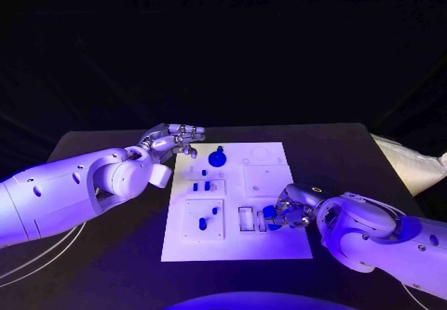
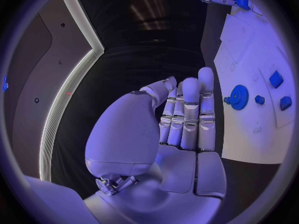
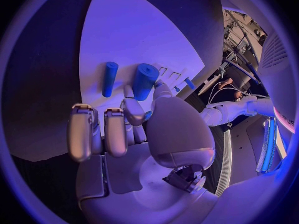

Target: Assemble the parts on the task board

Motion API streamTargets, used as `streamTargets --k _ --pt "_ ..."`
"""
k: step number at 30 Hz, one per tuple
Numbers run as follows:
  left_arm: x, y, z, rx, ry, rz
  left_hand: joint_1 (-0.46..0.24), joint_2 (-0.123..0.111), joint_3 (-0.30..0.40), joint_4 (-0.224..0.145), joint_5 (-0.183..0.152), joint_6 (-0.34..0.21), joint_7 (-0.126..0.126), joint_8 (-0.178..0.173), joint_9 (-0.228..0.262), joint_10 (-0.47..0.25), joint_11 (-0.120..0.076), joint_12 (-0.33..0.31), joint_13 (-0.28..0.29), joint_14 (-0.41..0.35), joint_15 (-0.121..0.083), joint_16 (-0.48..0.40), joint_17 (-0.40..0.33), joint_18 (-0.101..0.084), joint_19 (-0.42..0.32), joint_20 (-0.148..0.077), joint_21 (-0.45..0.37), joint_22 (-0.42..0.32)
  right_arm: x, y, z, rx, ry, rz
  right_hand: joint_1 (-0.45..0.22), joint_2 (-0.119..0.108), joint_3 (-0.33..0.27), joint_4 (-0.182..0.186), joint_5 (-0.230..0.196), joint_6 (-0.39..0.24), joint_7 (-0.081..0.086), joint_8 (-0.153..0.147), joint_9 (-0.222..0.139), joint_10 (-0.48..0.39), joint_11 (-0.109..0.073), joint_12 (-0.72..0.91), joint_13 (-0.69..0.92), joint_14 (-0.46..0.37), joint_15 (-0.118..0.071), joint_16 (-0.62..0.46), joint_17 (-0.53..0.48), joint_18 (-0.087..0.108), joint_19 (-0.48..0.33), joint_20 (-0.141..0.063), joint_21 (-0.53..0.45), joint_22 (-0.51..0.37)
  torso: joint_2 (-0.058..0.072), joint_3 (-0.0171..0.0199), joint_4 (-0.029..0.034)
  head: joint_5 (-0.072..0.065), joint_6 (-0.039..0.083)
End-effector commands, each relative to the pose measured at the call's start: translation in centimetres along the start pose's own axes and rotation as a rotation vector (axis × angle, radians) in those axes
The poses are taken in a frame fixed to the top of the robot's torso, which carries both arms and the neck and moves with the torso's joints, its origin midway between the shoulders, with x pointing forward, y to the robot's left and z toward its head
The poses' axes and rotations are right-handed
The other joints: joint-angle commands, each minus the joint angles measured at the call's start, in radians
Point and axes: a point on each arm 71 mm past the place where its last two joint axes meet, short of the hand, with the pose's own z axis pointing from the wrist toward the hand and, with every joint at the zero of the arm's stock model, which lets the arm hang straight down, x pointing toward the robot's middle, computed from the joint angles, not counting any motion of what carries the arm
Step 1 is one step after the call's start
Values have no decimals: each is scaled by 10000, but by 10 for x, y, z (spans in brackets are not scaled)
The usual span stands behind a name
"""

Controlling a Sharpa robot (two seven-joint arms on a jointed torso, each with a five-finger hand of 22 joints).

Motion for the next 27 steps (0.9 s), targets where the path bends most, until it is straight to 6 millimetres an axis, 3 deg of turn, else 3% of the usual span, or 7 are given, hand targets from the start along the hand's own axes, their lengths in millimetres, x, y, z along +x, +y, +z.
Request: streamTargets --k 1,9,19,27 --pt "2 0 0 15 177 -97 28 68 -72 -11 38 -36 30 51 -2 -78 -4 65 -9 -93 12 -54 -38 194 -51 22 -53 -22 5 -1 1 104 319 -259 174 111 -62 -22 89 44 -50 67 19 39 -49 79 57 637 3 45 196 -194 61 -3 66 280 6 3 -4 20 -12" --pt "1 1 -1 -2 174 -99 28 68 -72 -11 38 -36 30 51 -2 -78 -4 65 -9 -93 12 -54 -38 194 -51 22 -53 -22 2 -3 1 151 -233 150 936 743 217 -107 726 275 -134 233 143 147 -132 200 351 654 -62 118 316 -221 133 -58 145 415 -3 3 -14 13 -27" --pt "1 2 -1 -30 194 -111 35 68 -73 -19 39 -38 29 53 -2 -81 -5 69 -9 -96 11 -54 -42 195 -52 21 -56 -23 -2 -2 -5 214 -576 2282 1066 898 180 -29 1235 518 -244 312 305 255 -230 247 534 663 -145 156 379 -232 165 -135 182 475 -5 3 -7 -3 -14" --pt "1 2 0 -45 190 -114 68 70 -70 -53 42 -41 28 55 -2 -89 -8 80 -10 -105 6 -56 -53 198 -55 16 -60 -25 -11 2 -11 -67 -1367 3773 681 953 -22 25 1249 469 -216 240 347 214 -201 94 464 634 -125 80 264 -225 136 -130 161 441 -1 1 -2 -36 41"
